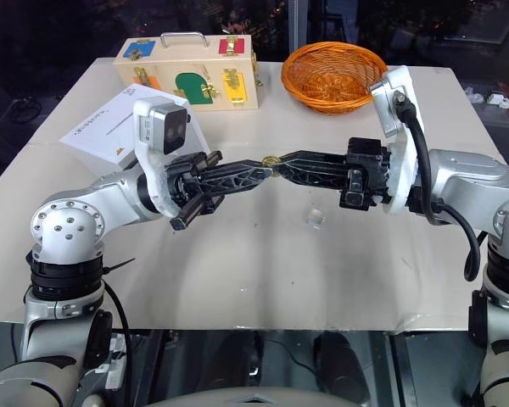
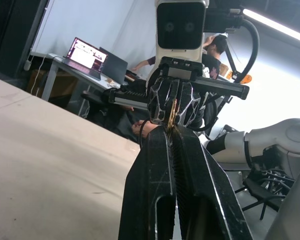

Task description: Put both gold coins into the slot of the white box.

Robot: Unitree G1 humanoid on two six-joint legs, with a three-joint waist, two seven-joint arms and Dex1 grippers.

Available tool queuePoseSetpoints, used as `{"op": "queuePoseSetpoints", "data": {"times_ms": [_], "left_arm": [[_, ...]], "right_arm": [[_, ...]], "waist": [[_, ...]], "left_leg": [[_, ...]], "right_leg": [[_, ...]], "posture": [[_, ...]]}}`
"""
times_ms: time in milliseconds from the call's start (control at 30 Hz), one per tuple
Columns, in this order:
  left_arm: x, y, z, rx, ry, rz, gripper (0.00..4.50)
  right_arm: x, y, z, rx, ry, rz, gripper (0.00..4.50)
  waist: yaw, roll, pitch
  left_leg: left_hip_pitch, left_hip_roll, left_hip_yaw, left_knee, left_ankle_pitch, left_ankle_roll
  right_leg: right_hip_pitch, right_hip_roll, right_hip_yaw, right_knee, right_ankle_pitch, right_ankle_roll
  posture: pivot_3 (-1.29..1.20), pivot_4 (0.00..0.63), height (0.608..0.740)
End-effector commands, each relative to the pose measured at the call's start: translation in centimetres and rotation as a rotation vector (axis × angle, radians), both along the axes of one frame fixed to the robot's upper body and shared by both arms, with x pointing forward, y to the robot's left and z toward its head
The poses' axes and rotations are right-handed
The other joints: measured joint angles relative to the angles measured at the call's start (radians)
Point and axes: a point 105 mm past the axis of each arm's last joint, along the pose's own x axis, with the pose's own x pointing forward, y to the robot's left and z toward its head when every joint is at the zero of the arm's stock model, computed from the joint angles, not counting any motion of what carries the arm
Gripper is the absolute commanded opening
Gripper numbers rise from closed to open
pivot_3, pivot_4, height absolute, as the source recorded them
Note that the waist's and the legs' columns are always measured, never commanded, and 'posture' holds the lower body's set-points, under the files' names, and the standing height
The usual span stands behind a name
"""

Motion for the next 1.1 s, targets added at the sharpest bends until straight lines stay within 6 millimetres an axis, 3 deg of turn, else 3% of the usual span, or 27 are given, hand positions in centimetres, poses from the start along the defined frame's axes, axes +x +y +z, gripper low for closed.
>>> {"op": "queuePoseSetpoints", "data": {"times_ms": [33,100,133,233,367,600,733,933,1100], "left_arm": [[0.0,0.7,1.4,-0.035,-0.06,0.035,0.01],[0.2,1.1,1.6,-0.036,-0.064,0.057,0.0],[0.2,1.3,1.6,-0.037,-0.066,0.066,0.0],[0.4,2.4,2.3,-0.036,-0.078,0.114,0.0],[0.9,4.6,3.5,-0.018,-0.105,0.212,0.0],[4.7,11.6,6.1,0.158,-0.236,0.705,0.0],[6.8,16.3,7.3,0.321,-0.168,0.916,0.0],[8.8,21.2,7.4,0.424,0.075,1.047,0.0],[9.7,22.4,5.9,0.538,0.13,1.07,0.0]], "right_arm": [[-1.2,0.7,-0.2,-0.003,-0.012,0.056,0.28],[-0.8,0.4,-0.1,0.01,-0.03,0.026,0.77],[-0.7,0.3,-0.1,0.009,-0.035,0.015,1.37],[-0.1,-0.1,-0.2,-0.018,-0.079,-0.053,2.51],[0.8,-0.8,0.0,-0.1,-0.211,-0.175,4.42],[0.1,-0.9,2.0,-0.115,-0.477,-0.203,4.42],[0.0,-0.6,2.2,-0.097,-0.521,-0.184,4.42],[0.7,-0.6,1.3,-0.101,-0.552,-0.212,4.42],[0.7,-0.3,0.8,-0.092,-0.555,-0.221,4.42]], "waist": [[0.0,0.0,0.0],[-0.001,0.0,0.0],[-0.001,0.0,0.0],[-0.001,0.0,0.0],[0.0,0.0,0.001],[0.0,0.0,0.001],[0.001,-0.003,0.003],[0.005,-0.004,0.003],[-0.001,-0.004,0.004]], "left_leg": [[0.0,0.0,0.0,0.0,0.0,0.0],[0.0,0.0,0.0,0.0,0.0,0.0],[0.0,0.0,0.0,-0.001,0.0,0.0],[0.0,0.0,0.0,-0.001,0.0,0.0],[-0.001,0.0,0.0,-0.002,0.0,0.0],[-0.001,0.0,0.0,-0.006,0.0,0.0],[-0.001,0.0,0.001,-0.008,0.0,0.0],[-0.004,0.0,0.001,-0.013,0.0,0.0],[-0.015,0.0,0.002,-0.012,0.002,-0.003]], "right_leg": [[0.0,0.0,0.0,0.0,0.0,0.0],[0.0,0.0,0.0,-0.001,0.0,0.0],[0.0,0.0,0.0,-0.001,0.0,0.0],[0.0,0.0,0.0,-0.001,0.0,0.0],[0.0,0.0,0.0,-0.003,0.0,0.0],[-0.002,0.0,0.0,-0.005,0.0,0.0],[-0.003,0.0,-0.001,-0.007,0.0,0.0],[-0.005,-0.001,-0.002,-0.011,0.0,0.0],[-0.016,-0.001,-0.001,-0.01,0.0,0.0]], "posture": [[0.0,0.15,0.726],[0.0,0.15,0.726],[0.0,0.15,0.726],[0.0,0.15,0.726],[0.0,0.15,0.726],[0.0,0.15,0.726],[0.0,0.15,0.726],[0.0,0.15,0.726],[0.0,0.15,0.726]]}}
